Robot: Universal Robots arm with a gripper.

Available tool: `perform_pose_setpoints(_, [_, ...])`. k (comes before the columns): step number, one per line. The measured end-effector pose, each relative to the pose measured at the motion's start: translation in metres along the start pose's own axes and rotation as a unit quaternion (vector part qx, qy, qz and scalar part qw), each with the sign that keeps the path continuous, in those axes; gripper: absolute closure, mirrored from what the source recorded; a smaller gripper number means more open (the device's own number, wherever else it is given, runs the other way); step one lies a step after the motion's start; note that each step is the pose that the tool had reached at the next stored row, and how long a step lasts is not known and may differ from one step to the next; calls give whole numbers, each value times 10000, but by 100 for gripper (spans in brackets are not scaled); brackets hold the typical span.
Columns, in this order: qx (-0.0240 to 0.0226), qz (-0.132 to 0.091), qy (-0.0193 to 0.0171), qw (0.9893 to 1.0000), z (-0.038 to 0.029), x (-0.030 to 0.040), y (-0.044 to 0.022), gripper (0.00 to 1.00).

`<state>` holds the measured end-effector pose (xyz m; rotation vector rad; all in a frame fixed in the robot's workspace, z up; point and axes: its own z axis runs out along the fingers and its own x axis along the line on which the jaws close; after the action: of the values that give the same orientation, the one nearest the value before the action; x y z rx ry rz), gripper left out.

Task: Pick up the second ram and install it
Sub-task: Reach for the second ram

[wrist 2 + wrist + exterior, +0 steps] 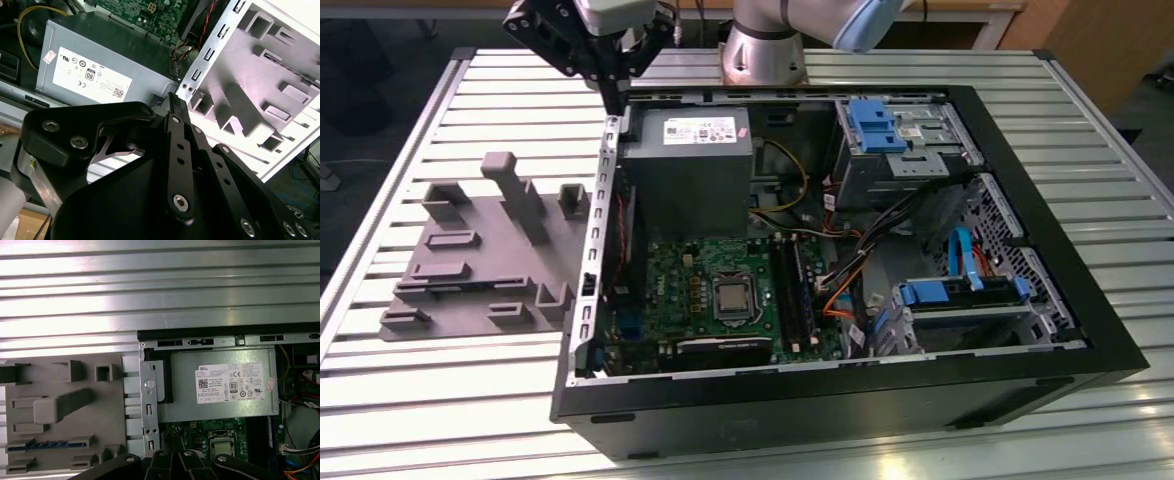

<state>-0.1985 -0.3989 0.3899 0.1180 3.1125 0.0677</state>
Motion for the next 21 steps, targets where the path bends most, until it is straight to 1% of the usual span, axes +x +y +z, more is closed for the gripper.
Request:
perform_pose_setpoints(1, [0, 0, 0, 10000, 0, 2, 0, 89])
perform_pose_setpoints(3, [0, 0, 0, 10000, -1, 62, -5, 89])
perform_pose_setpoints(21, [0, 0, 0, 10000, -2, 96, -7, 89])
